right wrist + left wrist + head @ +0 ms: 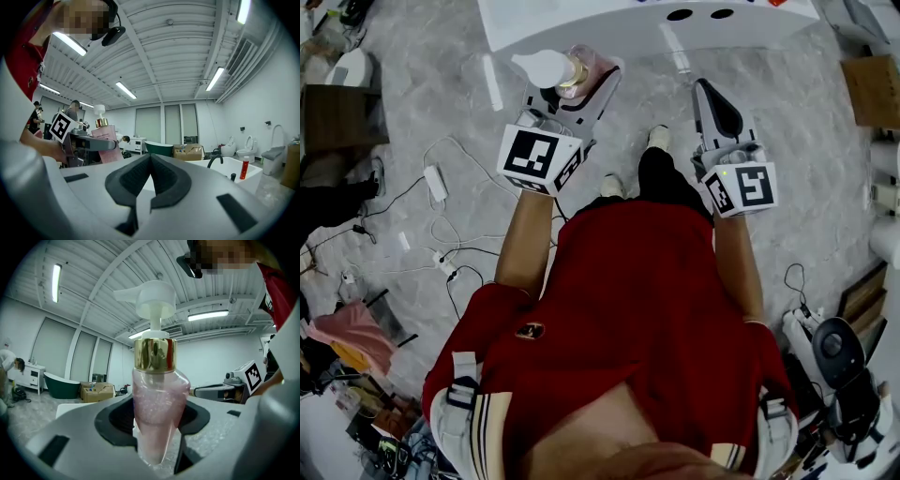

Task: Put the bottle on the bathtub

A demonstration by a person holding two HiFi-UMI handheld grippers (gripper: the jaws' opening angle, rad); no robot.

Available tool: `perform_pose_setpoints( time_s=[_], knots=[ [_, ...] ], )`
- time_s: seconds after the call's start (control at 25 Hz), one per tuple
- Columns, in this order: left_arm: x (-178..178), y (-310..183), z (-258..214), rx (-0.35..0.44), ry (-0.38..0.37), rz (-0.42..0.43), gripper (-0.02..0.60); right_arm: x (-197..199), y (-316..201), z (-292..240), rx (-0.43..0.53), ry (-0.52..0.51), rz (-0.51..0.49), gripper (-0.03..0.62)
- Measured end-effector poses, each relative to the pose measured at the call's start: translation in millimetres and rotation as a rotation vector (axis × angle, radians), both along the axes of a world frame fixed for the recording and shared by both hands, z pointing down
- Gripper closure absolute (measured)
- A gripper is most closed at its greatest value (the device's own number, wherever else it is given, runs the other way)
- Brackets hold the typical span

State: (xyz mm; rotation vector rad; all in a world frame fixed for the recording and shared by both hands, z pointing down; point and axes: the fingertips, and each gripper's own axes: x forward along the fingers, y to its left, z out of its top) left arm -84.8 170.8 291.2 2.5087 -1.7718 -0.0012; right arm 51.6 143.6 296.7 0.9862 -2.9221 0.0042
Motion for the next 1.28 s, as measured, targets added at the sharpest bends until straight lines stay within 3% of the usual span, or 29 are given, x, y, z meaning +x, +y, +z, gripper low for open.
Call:
perform_pose_setpoints(
  time_s=[0.4,1.28],
  knots=[
    [-14.2,-44.3,-0.2,-0.013,-0.031,-0.038,0.354,-12.1,-54.9,-2.8,0.007,-0.04,-0.02,0.594],
    [-23.3,-201.3,16.2,-0.065,-0.075,-0.186,0.354,-22.3,-234.7,10.1,0.053,0.01,-0.166,0.594]
  ],
)
